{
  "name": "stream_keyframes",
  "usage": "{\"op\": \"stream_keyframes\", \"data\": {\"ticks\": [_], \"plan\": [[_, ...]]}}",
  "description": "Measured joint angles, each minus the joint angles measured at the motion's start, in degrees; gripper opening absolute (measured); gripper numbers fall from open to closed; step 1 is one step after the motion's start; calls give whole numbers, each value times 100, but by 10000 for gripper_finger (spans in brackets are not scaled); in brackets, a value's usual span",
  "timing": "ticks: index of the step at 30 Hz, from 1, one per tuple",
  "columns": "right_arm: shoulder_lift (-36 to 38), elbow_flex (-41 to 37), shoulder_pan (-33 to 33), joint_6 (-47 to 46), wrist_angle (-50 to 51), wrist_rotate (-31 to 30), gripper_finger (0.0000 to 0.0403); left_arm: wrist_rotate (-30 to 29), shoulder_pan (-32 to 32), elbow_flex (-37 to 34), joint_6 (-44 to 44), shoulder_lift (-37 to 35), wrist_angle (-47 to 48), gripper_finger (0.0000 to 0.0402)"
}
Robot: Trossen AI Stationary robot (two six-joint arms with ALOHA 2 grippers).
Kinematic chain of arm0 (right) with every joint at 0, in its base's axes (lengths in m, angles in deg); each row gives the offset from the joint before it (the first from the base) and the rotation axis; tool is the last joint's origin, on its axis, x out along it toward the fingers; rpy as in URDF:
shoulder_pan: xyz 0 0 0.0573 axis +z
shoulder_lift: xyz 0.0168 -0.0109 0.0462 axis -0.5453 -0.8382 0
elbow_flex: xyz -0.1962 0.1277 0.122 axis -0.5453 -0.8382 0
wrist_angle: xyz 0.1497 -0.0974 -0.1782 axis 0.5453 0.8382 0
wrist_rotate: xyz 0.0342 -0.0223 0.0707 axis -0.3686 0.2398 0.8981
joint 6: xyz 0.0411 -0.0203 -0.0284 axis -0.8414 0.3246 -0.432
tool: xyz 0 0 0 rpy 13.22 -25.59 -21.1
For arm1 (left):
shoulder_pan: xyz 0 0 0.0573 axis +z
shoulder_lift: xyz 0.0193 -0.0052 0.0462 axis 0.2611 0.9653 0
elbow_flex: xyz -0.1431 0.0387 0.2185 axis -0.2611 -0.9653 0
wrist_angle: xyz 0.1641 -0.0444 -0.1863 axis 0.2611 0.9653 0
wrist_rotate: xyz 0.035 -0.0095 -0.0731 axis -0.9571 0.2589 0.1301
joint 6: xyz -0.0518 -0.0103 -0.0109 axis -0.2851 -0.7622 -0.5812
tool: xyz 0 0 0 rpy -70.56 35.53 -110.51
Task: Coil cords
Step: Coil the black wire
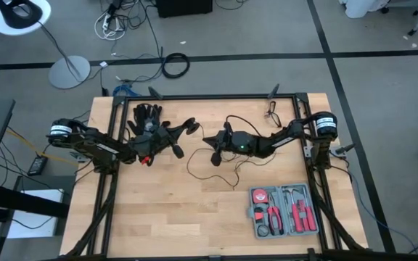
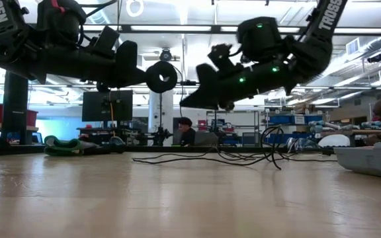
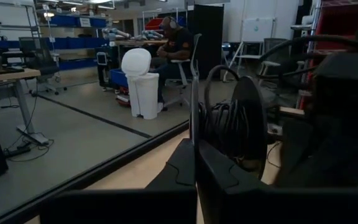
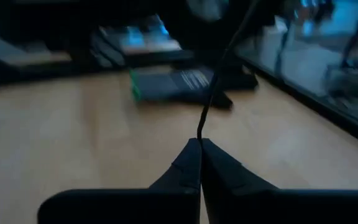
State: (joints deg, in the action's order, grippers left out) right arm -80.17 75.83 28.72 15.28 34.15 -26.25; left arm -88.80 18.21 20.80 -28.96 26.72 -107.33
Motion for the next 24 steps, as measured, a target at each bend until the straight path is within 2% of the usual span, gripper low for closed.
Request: {"op": "stream_keyframes", "data": {"ticks": [6,9,14,18,24], "plan": [[0,560,-193,-414,1811,-377,1,87,-2,-2,-34,0,-142,0],[0,592,-283,-447,1789,-375,1,210,-2,-2,-37,0,-214,0],[0,694,-372,-801,1884,437,1,253,-4,-2,-148,0,-393,0],[0,780,-328,-825,1876,826,0,176,2,54,-177,0,-316,0],[0,1198,-190,-412,1962,941,0,145,4,515,-186,376,145,0]]}}
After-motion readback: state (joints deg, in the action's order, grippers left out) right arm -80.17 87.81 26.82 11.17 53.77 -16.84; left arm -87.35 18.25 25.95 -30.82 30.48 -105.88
